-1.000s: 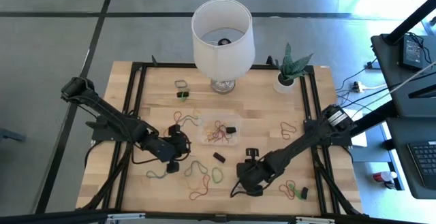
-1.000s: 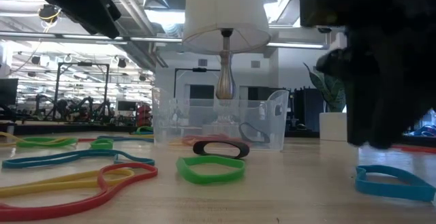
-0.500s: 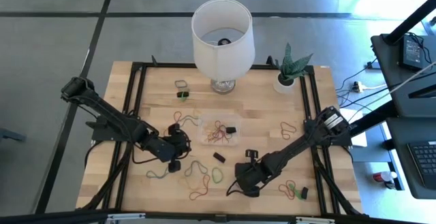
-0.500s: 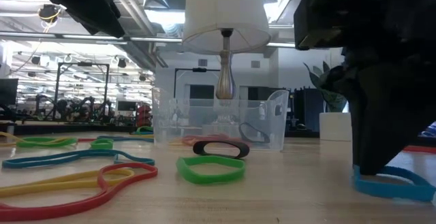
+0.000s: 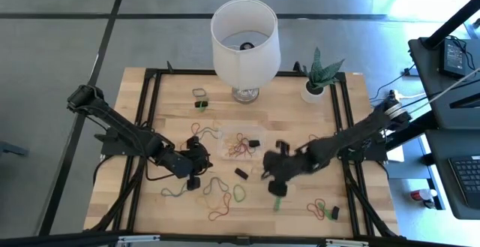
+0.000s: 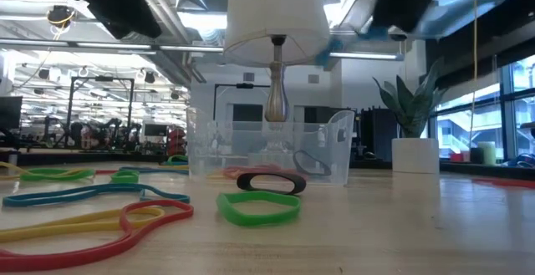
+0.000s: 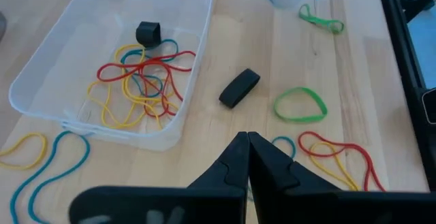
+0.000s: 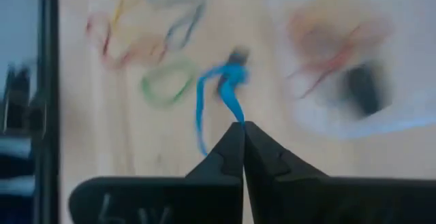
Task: Pick and place rubber bands into bin
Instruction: Put the blue rubber band into the container, then put the green rubber band into the container
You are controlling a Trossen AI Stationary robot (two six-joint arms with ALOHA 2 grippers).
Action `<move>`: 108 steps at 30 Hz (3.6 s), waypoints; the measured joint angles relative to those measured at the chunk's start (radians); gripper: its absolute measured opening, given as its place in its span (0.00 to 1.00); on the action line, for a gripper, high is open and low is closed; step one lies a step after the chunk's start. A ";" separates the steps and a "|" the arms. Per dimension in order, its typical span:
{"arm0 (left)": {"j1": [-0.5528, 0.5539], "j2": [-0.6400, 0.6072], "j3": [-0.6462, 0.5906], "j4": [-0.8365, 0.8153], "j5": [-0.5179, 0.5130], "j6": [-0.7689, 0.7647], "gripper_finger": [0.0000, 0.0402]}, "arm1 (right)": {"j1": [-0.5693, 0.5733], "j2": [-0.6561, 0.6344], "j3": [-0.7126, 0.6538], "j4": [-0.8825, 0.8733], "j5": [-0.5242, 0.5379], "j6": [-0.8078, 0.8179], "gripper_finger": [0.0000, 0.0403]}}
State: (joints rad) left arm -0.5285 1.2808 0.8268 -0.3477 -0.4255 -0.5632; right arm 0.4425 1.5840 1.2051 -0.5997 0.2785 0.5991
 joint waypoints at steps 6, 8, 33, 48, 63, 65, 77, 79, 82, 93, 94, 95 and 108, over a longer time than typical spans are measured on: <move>0.000 0.000 0.000 0.016 -0.009 0.000 0.01 | -0.137 -0.089 0.018 0.013 0.061 -0.127 0.00; 0.000 0.000 0.000 0.016 -0.016 0.000 0.01 | -0.183 -0.076 0.031 0.027 0.059 -0.164 0.00; 0.000 0.000 0.000 0.016 -0.056 -0.026 0.01 | -0.382 0.485 0.387 -0.082 -0.097 -0.289 0.00; 0.000 0.000 0.000 0.014 -0.090 -0.026 0.01 | -0.381 0.515 0.387 -0.140 -0.097 -0.096 0.27; 0.000 0.000 0.000 0.013 -0.087 -0.026 0.01 | -0.309 0.263 0.387 -0.355 -0.085 -0.011 0.49; 0.000 0.000 0.000 0.011 -0.087 -0.026 0.01 | -0.272 0.223 0.387 -0.392 -0.059 0.016 0.49; 0.000 0.000 0.001 0.017 -0.069 -0.011 0.01 | -0.007 0.024 0.193 -0.422 0.094 0.209 0.41; 0.000 0.000 0.001 0.016 -0.069 -0.001 0.01 | 0.036 -0.042 0.073 -0.341 0.093 0.284 0.37; 0.000 0.000 0.001 0.019 -0.070 -0.001 0.01 | 0.105 -0.147 -0.110 -0.191 0.084 0.387 0.31; 0.058 0.000 0.001 0.032 -0.068 0.001 0.01 | 0.272 -0.405 -0.497 -0.010 0.084 0.448 0.19; 0.065 0.000 0.001 0.029 -0.059 0.001 0.01 | 0.277 -0.414 -0.516 -0.011 0.084 0.449 0.19; 0.074 0.000 0.001 0.026 -0.043 0.004 0.01 | 0.279 -0.422 -0.531 -0.012 0.084 0.452 0.18; 0.115 0.019 0.001 -0.281 0.011 -0.186 0.20 | 0.278 -0.434 -0.633 0.011 0.084 0.325 0.17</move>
State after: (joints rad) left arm -0.4139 1.2996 0.8276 -0.6283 -0.4145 -0.7490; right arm 0.7204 1.1500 0.5725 -0.5886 0.3629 0.9246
